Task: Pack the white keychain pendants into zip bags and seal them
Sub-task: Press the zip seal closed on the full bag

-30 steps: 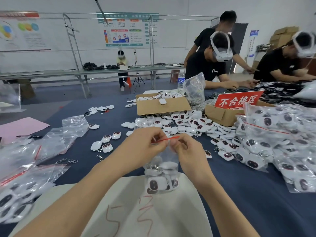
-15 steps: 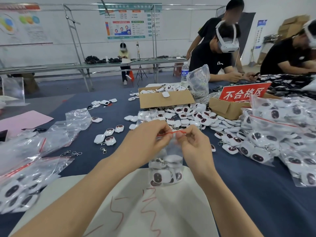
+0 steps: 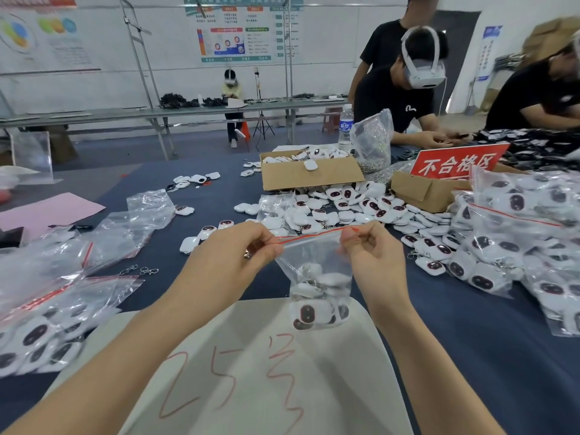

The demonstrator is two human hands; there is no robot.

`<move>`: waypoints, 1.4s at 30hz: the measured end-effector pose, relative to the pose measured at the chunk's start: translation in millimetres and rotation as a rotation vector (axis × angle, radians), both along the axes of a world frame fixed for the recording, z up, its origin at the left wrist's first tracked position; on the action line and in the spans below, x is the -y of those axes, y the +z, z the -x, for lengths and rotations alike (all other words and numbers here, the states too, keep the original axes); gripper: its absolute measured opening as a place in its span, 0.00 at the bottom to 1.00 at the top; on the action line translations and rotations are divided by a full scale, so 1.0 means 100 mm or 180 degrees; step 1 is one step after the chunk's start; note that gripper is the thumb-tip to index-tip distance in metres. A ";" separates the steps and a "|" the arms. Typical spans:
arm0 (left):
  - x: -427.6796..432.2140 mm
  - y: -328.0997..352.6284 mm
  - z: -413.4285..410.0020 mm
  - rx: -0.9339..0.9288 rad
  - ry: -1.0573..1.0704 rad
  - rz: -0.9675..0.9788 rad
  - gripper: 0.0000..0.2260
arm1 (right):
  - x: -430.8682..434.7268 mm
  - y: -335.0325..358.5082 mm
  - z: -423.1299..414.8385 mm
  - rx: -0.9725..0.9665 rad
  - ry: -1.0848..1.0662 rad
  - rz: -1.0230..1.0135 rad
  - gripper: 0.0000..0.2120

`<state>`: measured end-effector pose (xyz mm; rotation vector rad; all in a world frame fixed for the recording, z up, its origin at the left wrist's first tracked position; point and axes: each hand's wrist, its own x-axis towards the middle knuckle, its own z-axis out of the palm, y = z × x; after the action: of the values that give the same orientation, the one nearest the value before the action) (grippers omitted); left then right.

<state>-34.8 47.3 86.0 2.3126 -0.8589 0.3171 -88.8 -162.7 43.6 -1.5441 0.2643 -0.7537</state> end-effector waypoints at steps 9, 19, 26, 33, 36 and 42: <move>0.09 -0.10 -0.03 0.0146 0.0269 0.0302 0.13 | -0.01 -0.04 -0.05 0.0091 0.0022 -0.0107 0.07; 0.16 -0.24 -0.05 -0.0316 0.0182 0.0921 0.10 | 0.07 -0.15 -0.10 -0.0075 0.0738 -0.0360 0.17; 0.26 -0.33 -0.05 -0.1384 -0.0426 0.1667 0.15 | 0.00 -0.20 -0.09 -0.0189 0.0876 -0.0682 0.13; 0.43 -0.38 -0.11 -0.1099 -0.0188 0.2151 0.12 | -0.03 -0.14 -0.09 -0.0162 0.0621 -0.0724 0.09; 0.53 -0.42 -0.08 -0.1036 -0.0129 0.2260 0.13 | -0.03 -0.13 -0.06 -0.0117 0.0611 -0.0929 0.09; 0.89 -0.65 0.08 -0.1924 -0.0935 0.1421 0.17 | 0.28 0.02 0.07 -0.0141 0.0451 -0.1893 0.08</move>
<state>-43.3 -42.0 21.2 1.6892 -0.7090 -0.2848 -96.2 -190.3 45.2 -1.0025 0.3694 -0.4701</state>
